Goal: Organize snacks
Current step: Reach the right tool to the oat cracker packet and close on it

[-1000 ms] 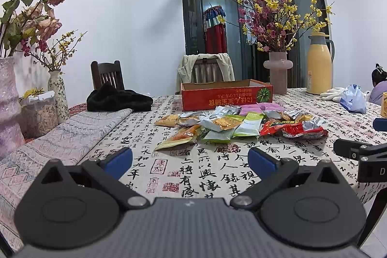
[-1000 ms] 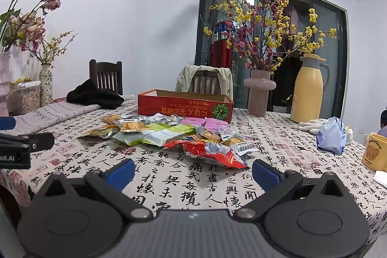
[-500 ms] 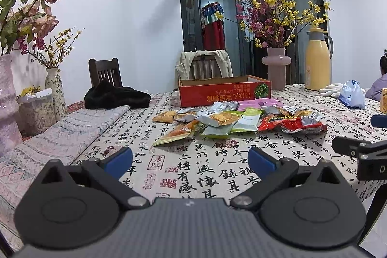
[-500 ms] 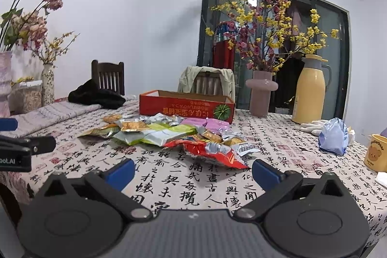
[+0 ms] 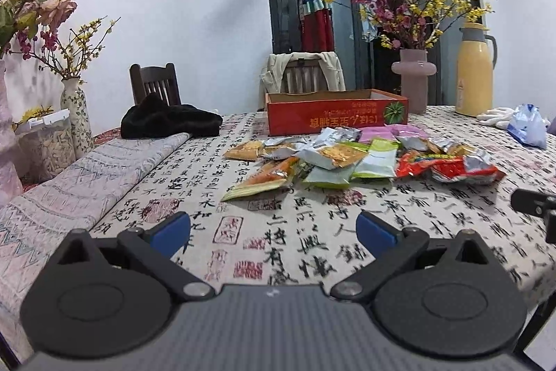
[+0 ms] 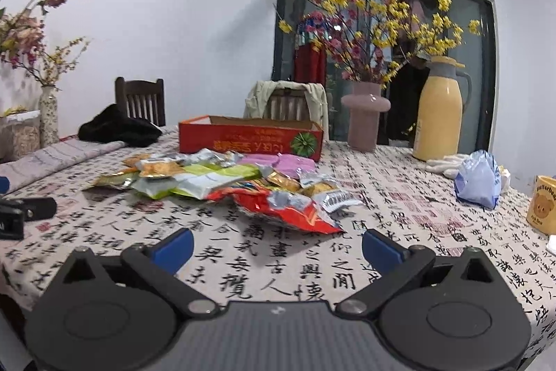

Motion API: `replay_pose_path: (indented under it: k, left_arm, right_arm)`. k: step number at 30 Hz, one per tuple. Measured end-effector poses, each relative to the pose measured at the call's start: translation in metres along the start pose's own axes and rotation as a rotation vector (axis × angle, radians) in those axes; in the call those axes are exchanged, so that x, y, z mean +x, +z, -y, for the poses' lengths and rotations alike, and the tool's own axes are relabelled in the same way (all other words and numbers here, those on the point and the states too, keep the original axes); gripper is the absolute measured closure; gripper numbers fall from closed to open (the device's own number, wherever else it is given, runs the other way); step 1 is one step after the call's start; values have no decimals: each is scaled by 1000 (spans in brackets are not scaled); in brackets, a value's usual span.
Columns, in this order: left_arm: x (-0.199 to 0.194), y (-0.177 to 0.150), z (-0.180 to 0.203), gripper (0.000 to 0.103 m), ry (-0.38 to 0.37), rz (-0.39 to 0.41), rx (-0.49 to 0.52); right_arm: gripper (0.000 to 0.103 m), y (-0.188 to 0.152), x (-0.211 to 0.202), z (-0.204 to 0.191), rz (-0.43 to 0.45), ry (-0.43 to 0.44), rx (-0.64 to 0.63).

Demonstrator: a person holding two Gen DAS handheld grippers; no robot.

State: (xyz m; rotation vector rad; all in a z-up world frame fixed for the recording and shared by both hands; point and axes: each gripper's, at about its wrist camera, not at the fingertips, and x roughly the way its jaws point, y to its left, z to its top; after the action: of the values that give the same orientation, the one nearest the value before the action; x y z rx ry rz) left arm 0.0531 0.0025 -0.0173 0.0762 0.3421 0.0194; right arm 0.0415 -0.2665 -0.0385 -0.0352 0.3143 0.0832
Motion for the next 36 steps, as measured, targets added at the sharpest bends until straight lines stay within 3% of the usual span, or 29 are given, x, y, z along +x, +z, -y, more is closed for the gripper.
replay_pose_path:
  k: [13,20,22,27,30,32,34,36]
  left_arm:
    - [44,23,-1,0,-53,-44,-12]
    - [78,57,31,6,-169,-69,-2]
    - [96,66,42,6,-174,-101,4]
    - [145,78,56,6,-202,-255,-58]
    - [163,83,60,6,-196,-265,-75]
    - [176,86,64,12,-169,-277,-70]
    - [189,85,66,34,-150,-305,-70]
    - [198,83,64,38,-154,-338,-84]
  right_arm:
    - [0,24,36,10,-32,24,-5]
    - [3,47,62,29,-76,64,53]
    - [8,56,73,37,-111,69,59]
    - [9,75,98,62,-161,80,52]
    - [10,83,120,76,-195,97,35]
    - [13,86,137,84,-226,120,23]
    - [13,88,155,87,-260,136,15]
    - [15,86,173,90,-286,155,3]
